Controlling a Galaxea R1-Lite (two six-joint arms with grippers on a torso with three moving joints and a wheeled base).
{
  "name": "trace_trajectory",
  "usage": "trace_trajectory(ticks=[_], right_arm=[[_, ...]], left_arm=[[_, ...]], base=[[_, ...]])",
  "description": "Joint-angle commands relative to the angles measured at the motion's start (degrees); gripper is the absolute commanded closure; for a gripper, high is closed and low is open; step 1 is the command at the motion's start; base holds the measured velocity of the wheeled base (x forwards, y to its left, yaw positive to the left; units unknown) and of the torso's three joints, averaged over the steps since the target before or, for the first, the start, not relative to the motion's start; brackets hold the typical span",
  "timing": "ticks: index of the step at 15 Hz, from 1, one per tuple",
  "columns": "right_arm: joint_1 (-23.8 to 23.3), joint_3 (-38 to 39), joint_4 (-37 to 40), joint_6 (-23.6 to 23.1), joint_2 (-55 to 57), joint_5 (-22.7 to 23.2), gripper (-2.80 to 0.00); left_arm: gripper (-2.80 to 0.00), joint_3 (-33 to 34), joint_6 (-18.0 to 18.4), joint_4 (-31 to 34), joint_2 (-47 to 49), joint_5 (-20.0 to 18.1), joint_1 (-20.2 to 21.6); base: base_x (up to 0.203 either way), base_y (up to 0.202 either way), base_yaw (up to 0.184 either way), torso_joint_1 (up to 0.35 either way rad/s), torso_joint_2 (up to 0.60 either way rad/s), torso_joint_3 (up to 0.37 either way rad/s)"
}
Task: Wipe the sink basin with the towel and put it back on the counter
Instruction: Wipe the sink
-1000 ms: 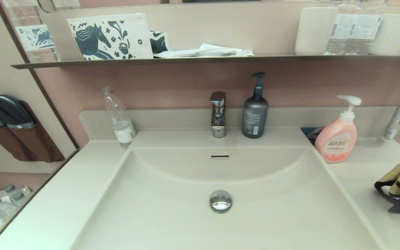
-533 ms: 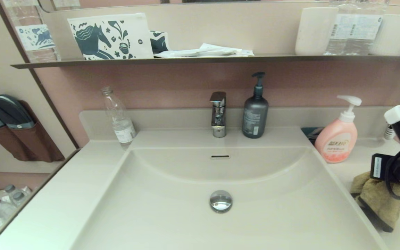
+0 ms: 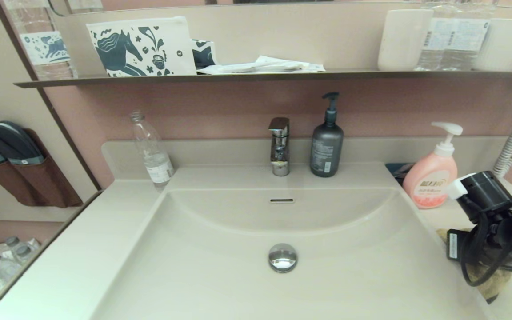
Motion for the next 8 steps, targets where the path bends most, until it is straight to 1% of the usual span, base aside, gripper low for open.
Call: trace_trajectory(ticks=[1,2,5,8], right_arm=[[0.44,0.16,-0.33,2.23,3.88,1.52,0.0],[1.22,-0.34,-1.43,3.02,4.49,2.19,0.0],[2.88,-1.57,-5.78,3.31,4.57,2.37,0.0],[2.78,-3.54,-4.96,2.72,2.63,3.31,0.0]], left_arm=[[0.0,0.01,0.0,0.02,0.01,-0.02,0.01],[0.0,0.01,0.0,0.02,0.01,-0.02,0.01],[0.0,0.01,0.0,0.02,0.01,-0.02,0.01],[0.0,0.01,0.0,0.02,0.01,-0.02,0.01]], base=[[0.0,0.0,0.0,0.0,0.0,0.0],[0.0,0.0,0.0,0.0,0.0,0.0],[0.0,0.0,0.0,0.0,0.0,0.0],[0.0,0.0,0.0,0.0,0.0,0.0]])
